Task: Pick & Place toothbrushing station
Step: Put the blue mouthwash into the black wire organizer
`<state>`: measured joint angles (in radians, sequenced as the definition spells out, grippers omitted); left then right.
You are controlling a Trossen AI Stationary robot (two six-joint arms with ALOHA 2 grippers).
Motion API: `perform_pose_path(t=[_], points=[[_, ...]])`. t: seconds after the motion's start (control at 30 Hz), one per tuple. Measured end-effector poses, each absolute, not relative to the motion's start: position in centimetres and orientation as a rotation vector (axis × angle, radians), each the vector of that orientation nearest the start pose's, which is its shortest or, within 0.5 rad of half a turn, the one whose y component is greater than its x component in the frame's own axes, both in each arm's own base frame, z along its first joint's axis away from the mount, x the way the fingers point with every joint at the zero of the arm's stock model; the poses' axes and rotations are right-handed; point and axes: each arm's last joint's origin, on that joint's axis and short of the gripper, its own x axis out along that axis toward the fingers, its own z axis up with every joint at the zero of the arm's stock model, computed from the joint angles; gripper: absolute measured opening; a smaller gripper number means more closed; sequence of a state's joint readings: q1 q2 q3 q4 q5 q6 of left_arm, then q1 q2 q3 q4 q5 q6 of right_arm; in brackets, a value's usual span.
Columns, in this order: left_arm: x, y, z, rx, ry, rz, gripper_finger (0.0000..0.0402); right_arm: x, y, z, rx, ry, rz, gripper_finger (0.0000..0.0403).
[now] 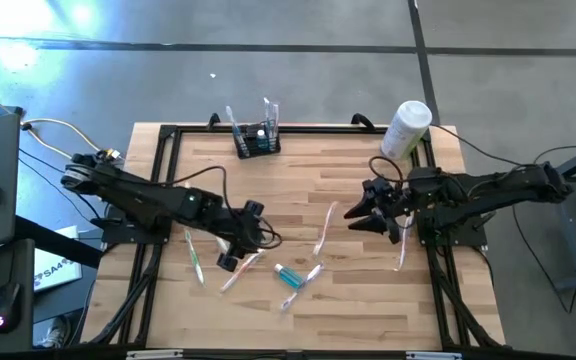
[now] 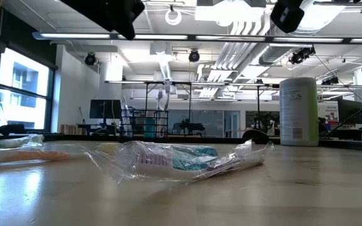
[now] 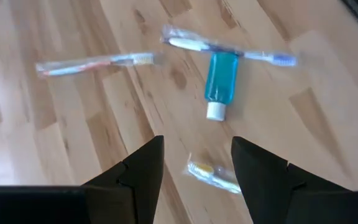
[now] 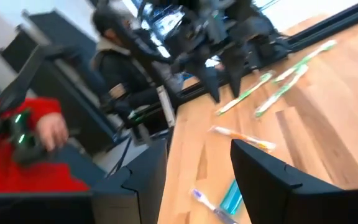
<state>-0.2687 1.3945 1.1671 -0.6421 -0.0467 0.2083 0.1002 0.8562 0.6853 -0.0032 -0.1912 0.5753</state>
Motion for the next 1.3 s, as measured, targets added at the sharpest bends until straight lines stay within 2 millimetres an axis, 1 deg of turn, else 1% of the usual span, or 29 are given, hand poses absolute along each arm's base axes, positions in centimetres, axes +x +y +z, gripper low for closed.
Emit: perform_pose_path(t=[0.2,0.37,0.47,0.57,0.7,0.8,0.87,0.93,1.0,1.07,1.13,1.2,1.3], points=[[30.1,-8.2,26.5,0.397,0.884,-0.351,0.0184,19.2,2.9,30.4,0.657,0.226,0.110,0.0171],[31.9,-8.9,23.9,0.404,0.907,-0.428,0.0184,19.1,3.6,30.4,0.690,0.214,0.070,0.0171],[32.4,-9.6,23.1,0.393,0.904,-0.446,0.0184,19.0,4.1,30.4,0.711,0.210,0.074,0.0171],[32.7,-10.5,23.0,0.390,0.867,-0.449,0.0184,18.8,4.6,30.4,0.727,0.215,0.088,0.0171],[33.1,-11.5,23.8,0.435,0.764,-0.379,0.0184,18.7,5.1,30.4,0.710,0.227,0.114,0.0171],[33.2,-12.1,24.1,0.422,0.719,-0.354,0.0184,18.6,5.4,30.4,0.674,0.243,0.150,0.0171],[33.3,-12.1,24.2,0.341,0.715,-0.323,0.0184,18.6,5.6,30.4,0.670,0.250,0.171,0.0171],[33.2,-12.0,24.4,0.188,0.741,-0.261,0.0184,18.6,5.7,30.5,0.664,0.249,0.208,0.0171],[32.7,-11.8,25.4,0.015,0.754,-0.189,0.0184,18.7,6.1,30.7,0.628,0.233,0.269,0.0171],[32.7,-12.1,26.8,-0.104,0.705,-0.163,0.0184,18.8,6.6,30.8,0.572,0.212,0.316,0.0171],[32.2,-12.8,27.5,-0.099,0.694,-0.176,0.0184,18.9,7.0,31.0,0.526,0.185,0.341,0.0171],[32.1,-13.7,28.1,-0.079,0.682,-0.208,0.0184,19.2,7.3,30.9,0.515,0.180,0.332,0.0171],[31.9,-14.8,29.7,-0.120,0.652,-0.161,0.0184,20.3,7.9,30.2,0.486,0.275,0.309,0.0171]])
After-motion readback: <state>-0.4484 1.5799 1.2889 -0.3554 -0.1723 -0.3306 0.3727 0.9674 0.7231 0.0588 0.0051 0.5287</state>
